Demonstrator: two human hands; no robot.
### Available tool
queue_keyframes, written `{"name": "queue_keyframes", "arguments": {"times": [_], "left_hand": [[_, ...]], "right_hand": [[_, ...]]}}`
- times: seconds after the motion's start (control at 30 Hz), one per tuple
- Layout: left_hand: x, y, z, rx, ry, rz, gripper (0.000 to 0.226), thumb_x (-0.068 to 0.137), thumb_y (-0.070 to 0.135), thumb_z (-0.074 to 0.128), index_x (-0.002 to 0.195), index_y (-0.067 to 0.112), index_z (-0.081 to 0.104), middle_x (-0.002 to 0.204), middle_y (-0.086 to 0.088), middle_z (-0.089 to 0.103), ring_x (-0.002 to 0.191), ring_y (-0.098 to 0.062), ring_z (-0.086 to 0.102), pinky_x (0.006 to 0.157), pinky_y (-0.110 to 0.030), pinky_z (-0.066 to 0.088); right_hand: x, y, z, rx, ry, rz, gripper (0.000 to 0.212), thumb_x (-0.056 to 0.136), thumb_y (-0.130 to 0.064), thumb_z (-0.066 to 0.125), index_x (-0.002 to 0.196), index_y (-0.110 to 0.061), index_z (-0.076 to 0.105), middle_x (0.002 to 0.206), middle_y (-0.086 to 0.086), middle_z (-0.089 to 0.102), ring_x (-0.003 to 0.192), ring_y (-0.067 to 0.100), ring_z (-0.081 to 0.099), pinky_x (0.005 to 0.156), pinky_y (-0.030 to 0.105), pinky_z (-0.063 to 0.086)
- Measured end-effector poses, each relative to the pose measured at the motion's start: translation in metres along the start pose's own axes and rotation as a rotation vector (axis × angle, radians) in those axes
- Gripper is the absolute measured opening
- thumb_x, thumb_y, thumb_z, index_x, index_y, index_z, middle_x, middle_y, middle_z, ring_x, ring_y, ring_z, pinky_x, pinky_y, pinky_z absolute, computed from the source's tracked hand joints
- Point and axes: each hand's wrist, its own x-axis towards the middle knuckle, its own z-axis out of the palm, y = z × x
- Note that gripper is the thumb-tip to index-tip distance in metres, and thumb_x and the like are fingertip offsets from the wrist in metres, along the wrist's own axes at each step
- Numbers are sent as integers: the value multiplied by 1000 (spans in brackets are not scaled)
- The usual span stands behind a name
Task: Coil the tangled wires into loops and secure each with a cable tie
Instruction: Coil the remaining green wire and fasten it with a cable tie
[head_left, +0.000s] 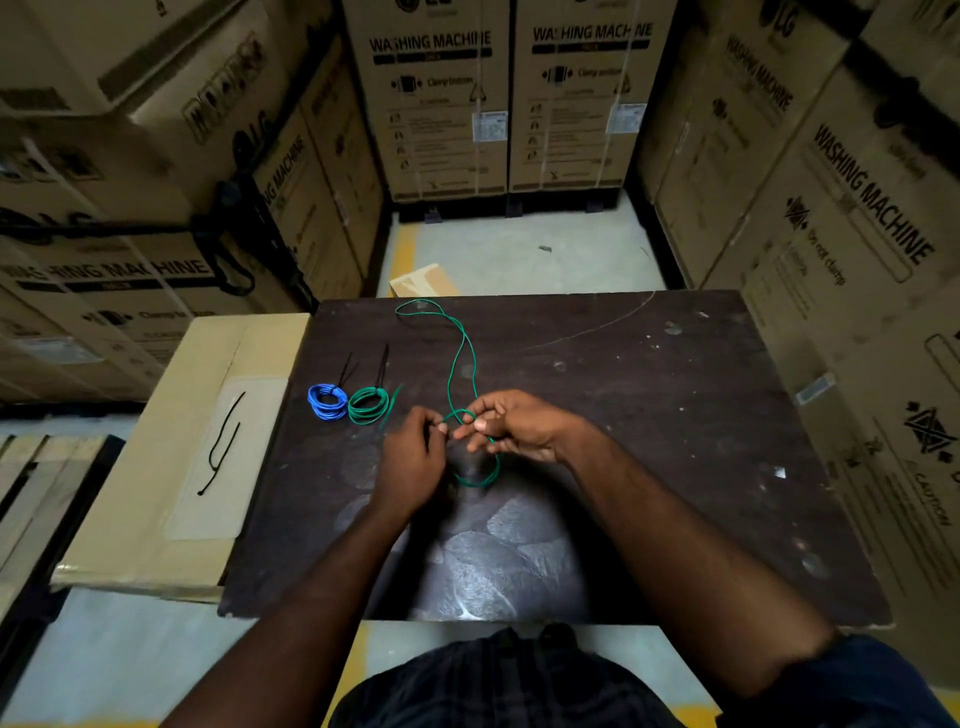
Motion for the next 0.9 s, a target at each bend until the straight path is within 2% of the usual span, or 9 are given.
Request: {"name": "queue_keyframes", "arguments": {"times": [0.13, 0.27, 0.37, 0.43, 0.53, 0.63, 0.77, 0.83, 0.9], "left_hand": [[5, -5, 0, -86, -48, -3, 7, 89, 22, 51, 86, 28, 53, 74, 6, 65, 67, -15, 61, 64, -30, 45], [8, -13, 2, -251, -54, -110, 12, 86, 22, 60, 81, 32, 60, 64, 7, 57, 55, -7, 49, 59, -29, 43], [8, -13, 1, -293, -80, -139, 18, 89, 12, 63, 73, 20, 61, 61, 2, 55, 52, -1, 43, 55, -21, 38], [8, -11, -1, -332, -115, -137, 18, 91, 15, 62, 73, 14, 63, 57, 1, 52, 48, -2, 40, 48, -19, 34], [10, -11, -4, -356, -146, -146, 25, 94, 17, 58, 72, 8, 62, 54, 2, 51, 45, -1, 41, 47, -17, 33], [14, -8, -7, -328, -201, -164, 33, 98, 21, 51, 67, 16, 61, 49, 4, 50, 40, 0, 39, 44, -16, 31], [13, 6, -9, -516, -396, -326, 34, 103, 15, 36, 78, 13, 59, 51, -1, 52, 31, -2, 35, 34, -14, 24], [15, 11, -10, -557, -458, -341, 32, 102, 11, 35, 80, 13, 59, 56, -5, 54, 31, -5, 33, 35, -13, 20], [19, 11, -10, -592, -464, -340, 31, 101, 11, 34, 83, 12, 60, 52, -2, 54, 30, -5, 30, 35, -13, 17]], "right_hand": [[-4, 0, -5, 5, -65, 75, 31, 89, 18, 35, 95, -4, 56, 70, 1, 66, 46, 2, 50, 38, 11, 33], [-9, 0, -10, 61, -155, 170, 42, 80, 21, 27, 99, 0, 58, 69, 5, 51, 42, 2, 35, 39, 14, 22], [-13, -4, -8, 150, -200, 200, 21, 96, -2, 34, 94, 0, 55, 58, 1, 46, 38, 2, 29, 41, 16, 18], [-14, -6, -5, 199, -216, 213, 27, 101, -20, 35, 88, -4, 53, 52, -3, 39, 36, 1, 25, 40, 16, 14], [-16, -8, 0, 224, -258, 184, 27, 102, -19, 36, 89, -3, 53, 49, -6, 33, 35, -1, 22, 38, 16, 10], [-19, -10, 3, 281, -342, 153, 26, 101, -13, 34, 96, 0, 56, 49, -7, 34, 34, -2, 23, 37, 15, 11], [-23, -16, 11, 463, -413, 41, 27, 97, -11, 38, 109, 3, 57, 51, -7, 39, 35, -2, 20, 35, 14, 13], [-19, -18, 14, 581, -396, -61, 29, 88, -6, 52, 115, 5, 53, 58, -5, 47, 37, -1, 27, 36, 13, 21], [-12, -16, 16, 713, -293, -177, 50, 65, 1, 77, 110, 2, 54, 73, 1, 61, 47, 2, 47, 43, 14, 39]]}}
